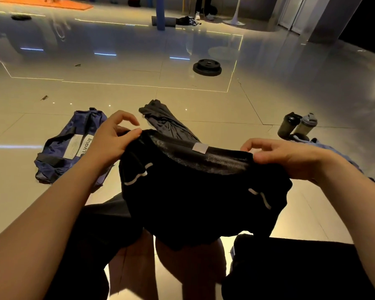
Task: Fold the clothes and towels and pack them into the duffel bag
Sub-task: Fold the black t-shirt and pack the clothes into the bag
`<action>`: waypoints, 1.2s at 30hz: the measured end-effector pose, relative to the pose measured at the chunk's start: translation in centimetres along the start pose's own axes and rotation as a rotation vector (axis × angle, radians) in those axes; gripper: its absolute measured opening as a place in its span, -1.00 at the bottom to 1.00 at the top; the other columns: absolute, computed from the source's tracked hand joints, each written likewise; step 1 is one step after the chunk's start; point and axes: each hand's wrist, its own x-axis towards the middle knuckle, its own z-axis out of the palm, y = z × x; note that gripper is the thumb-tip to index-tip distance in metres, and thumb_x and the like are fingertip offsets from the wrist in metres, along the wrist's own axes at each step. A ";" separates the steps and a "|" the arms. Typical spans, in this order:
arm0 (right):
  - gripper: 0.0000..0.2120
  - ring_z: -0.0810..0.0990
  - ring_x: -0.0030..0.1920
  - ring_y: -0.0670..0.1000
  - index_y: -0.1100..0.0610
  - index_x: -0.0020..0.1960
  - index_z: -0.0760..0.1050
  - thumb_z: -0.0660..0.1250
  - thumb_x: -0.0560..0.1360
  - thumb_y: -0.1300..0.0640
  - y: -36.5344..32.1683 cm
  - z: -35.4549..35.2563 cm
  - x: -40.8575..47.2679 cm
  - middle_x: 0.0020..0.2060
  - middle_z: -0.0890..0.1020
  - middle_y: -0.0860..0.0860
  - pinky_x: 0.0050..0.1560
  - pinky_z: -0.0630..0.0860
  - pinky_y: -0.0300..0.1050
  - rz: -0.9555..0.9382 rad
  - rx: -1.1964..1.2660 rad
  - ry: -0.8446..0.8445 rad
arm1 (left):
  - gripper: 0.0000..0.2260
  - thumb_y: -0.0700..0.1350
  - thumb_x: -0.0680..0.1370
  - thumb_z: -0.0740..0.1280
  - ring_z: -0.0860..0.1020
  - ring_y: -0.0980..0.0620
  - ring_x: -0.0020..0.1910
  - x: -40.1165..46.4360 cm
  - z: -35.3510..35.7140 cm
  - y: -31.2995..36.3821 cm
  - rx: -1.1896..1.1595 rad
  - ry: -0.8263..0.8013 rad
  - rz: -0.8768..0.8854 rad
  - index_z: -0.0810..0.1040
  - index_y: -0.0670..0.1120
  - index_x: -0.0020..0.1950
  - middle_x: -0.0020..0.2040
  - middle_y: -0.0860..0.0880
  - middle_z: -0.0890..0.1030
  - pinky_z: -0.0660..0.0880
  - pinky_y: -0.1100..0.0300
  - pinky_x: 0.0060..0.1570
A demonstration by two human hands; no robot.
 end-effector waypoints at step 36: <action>-0.79 0.60 -0.27 -0.04 0.13 -0.15 0.57 0.38 0.47 -0.03 -3.9 6.8 2.9 -0.28 0.63 0.04 -0.26 0.49 -0.25 -0.222 -0.349 0.432 | -0.61 -0.02 0.43 0.47 0.55 0.11 -0.04 -1.4 9.7 4.0 -0.045 -0.418 0.052 0.52 0.16 0.24 0.20 0.10 0.54 0.50 0.33 -0.28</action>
